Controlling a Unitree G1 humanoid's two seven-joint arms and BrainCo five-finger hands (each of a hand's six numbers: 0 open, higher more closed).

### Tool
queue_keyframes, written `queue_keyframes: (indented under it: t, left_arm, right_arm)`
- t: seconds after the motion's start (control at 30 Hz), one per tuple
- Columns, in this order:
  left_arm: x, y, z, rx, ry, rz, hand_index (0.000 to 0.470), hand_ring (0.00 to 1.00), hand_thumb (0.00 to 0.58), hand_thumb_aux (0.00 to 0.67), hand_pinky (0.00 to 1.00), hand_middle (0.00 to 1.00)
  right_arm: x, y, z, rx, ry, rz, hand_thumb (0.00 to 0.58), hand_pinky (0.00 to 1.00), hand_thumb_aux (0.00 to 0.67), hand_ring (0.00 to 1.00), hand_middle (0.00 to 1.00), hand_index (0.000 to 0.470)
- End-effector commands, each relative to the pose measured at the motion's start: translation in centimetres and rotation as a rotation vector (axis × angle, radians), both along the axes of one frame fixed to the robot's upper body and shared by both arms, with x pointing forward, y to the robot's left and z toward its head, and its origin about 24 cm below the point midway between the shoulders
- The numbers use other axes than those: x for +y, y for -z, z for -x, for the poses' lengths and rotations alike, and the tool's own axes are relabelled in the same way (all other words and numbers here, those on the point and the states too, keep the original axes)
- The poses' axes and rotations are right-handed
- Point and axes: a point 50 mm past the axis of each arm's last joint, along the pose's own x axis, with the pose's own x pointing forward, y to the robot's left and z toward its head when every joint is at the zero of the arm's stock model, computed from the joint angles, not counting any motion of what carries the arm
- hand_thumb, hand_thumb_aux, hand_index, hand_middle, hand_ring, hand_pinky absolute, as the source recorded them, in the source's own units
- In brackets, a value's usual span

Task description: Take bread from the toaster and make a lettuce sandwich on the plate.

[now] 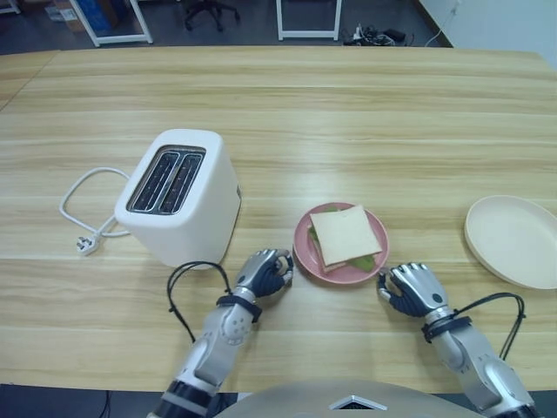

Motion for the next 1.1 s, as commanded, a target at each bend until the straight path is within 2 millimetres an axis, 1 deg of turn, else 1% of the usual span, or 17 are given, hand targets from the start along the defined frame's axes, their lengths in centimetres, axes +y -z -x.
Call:
queue_keyframes:
  t: [0.03,0.17,0.3,0.37,0.43,0.53,0.57,0.6,0.63,0.67,0.73,0.8,0.83,0.87,0.93,1.1]
  left_arm:
    - [-1.0,5.3,0.8,0.21,0.029,-0.144,0.47,1.0,0.58,0.67,1.0,1.0]
    - [-1.2,5.8,-1.6,0.18,0.007,-0.177,0.47,1.0,0.58,0.67,1.0,1.0]
    - [-0.3,5.5,-4.3,0.127,-0.044,-0.209,0.47,1.0,0.58,0.67,1.0,1.0]
    - [0.1,5.0,-5.8,0.09,-0.065,-0.221,0.47,1.0,0.58,0.67,1.0,1.0]
    - [0.3,4.4,-7.0,0.061,-0.083,-0.224,0.47,1.0,0.58,0.67,1.0,1.0]
    - [0.6,3.8,-7.8,0.01,-0.108,-0.201,0.47,1.0,0.58,0.67,1.0,1.0]
    - [0.8,3.2,-7.9,-0.032,-0.124,-0.169,0.382,0.97,0.559,0.544,0.97,0.97]
    - [1.0,2.5,-8.0,-0.079,-0.14,-0.103,0.181,0.75,0.36,0.257,0.75,0.75]
    - [1.1,1.3,-7.9,-0.145,-0.16,0.008,0.0,0.22,0.0,0.0,0.22,0.22]
    - [1.2,0.0,-7.8,-0.225,-0.177,0.136,0.0,0.0,0.0,0.0,0.0,0.0]
    - [1.4,-2.9,-7.3,-0.359,-0.215,0.461,0.0,0.0,0.0,0.0,0.0,0.0]
    - [1.7,-4.3,-6.9,-0.38,-0.245,0.714,0.0,0.0,0.0,0.0,0.0,0.0]
    - [1.8,-4.5,-6.9,-0.361,-0.263,0.819,0.0,0.0,0.0,0.0,0.0,0.0]
    - [1.9,-4.4,-7.1,-0.333,-0.278,0.882,0.0,0.0,0.0,0.0,0.0,0.0]
    - [1.7,-4.0,-7.3,-0.297,-0.278,0.922,0.0,0.0,0.0,0.0,0.0,0.0]
    - [1.6,-3.6,-7.4,-0.248,-0.268,0.988,0.0,0.0,0.0,0.0,0.0,0.0]
  right_arm:
    - [0.4,1.7,-2.0,0.023,-0.027,0.093,0.58,1.0,0.67,1.0,1.0,0.47]
    - [0.4,1.9,-5.4,-0.036,-0.012,0.118,0.58,1.0,0.67,1.0,1.0,0.47]
    - [0.4,1.9,-8.7,-0.087,0.008,0.143,0.58,1.0,0.67,1.0,1.0,0.47]
    - [0.7,2.0,-10.2,-0.106,0.013,0.151,0.58,1.0,0.67,1.0,1.0,0.47]
    - [0.8,2.0,-11.2,-0.12,0.016,0.161,0.58,1.0,0.67,1.0,1.0,0.47]
    - [0.7,1.8,-11.4,-0.146,0.015,0.137,0.58,1.0,0.67,1.0,1.0,0.47]
    - [0.5,1.4,-11.0,-0.153,0.022,0.092,0.58,1.0,0.67,1.0,1.0,0.47]
    - [0.2,1.0,-10.6,-0.155,0.035,0.029,0.58,1.0,0.654,1.0,1.0,0.459]
    - [-0.1,0.2,-9.9,-0.149,0.059,-0.085,0.47,0.4,0.378,0.4,0.4,0.265]
    - [-0.3,-0.9,-9.3,-0.15,0.085,-0.219,0.0,0.0,0.0,0.0,0.0,0.0]
    - [-1.0,-3.5,-8.3,-0.169,0.19,-0.56,0.0,0.0,0.0,0.0,0.0,0.0]
    - [-1.8,-5.1,-8.0,-0.187,0.319,-0.786,0.0,0.0,0.0,0.0,0.0,0.0]
    - [-2.0,-5.5,-8.0,-0.18,0.359,-0.856,0.0,0.0,0.0,0.0,0.0,0.0]
    - [-2.0,-5.6,-7.9,-0.176,0.369,-0.899,0.0,0.0,0.0,0.0,0.0,0.0]
    - [-1.7,-5.6,-7.8,-0.154,0.38,-0.976,0.0,0.0,0.0,0.0,0.0,0.0]
    - [-0.6,-4.2,-7.9,-0.058,0.451,-1.128,0.0,0.0,0.0,0.0,0.0,0.0]
